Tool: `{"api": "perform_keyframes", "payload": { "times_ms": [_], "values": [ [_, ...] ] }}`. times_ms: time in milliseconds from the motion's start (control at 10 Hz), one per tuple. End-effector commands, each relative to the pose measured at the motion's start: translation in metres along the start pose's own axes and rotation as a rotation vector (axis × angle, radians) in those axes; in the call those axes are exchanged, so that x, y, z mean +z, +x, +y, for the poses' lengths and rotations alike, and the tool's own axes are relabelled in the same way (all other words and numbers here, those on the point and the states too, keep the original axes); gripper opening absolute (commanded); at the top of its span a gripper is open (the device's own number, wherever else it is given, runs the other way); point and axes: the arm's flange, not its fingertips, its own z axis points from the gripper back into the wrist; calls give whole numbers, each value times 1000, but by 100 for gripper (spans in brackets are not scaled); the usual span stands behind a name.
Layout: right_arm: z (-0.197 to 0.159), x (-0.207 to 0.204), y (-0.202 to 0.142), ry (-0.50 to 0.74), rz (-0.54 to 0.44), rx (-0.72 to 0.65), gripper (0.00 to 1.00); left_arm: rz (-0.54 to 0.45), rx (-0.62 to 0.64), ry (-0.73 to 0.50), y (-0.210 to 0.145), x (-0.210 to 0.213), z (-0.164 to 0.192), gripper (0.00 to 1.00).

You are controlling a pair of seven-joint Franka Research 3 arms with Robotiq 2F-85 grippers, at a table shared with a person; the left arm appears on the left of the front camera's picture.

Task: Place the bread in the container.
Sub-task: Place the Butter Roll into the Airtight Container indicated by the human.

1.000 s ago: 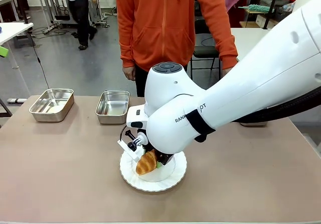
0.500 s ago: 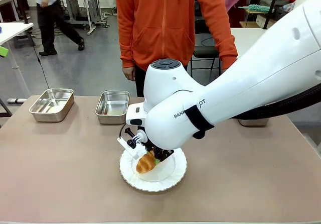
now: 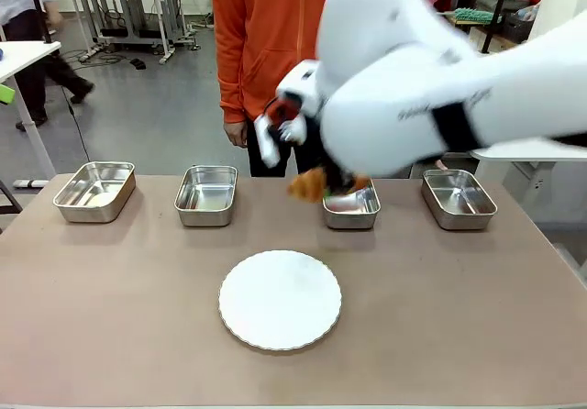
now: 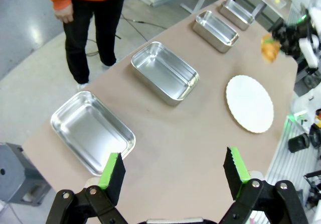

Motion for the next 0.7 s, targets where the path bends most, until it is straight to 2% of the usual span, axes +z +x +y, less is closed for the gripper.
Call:
{"api": "perform_keyframes", "payload": {
  "times_ms": [0, 100, 300, 500, 600],
  "values": [
    [-46, -15, -25, 63, 202, -377, 41, -15, -1, -1, 1, 2, -1, 100],
    [-73, -22, -55, 84, 248, -606, 41, -15, -1, -1, 1, 2, -1, 100],
    [-104, -46, -107, 181, 263, -898, 41, -15, -1, -1, 1, 2, -1, 100],
    [-120, -68, -143, 168, 259, -1058, 41, -15, -1, -1, 1, 2, -1, 100],
    [-113, -70, -140, 160, 203, -1018, 41, -15, -1, -1, 1, 2, -1, 100]
  ]
}}
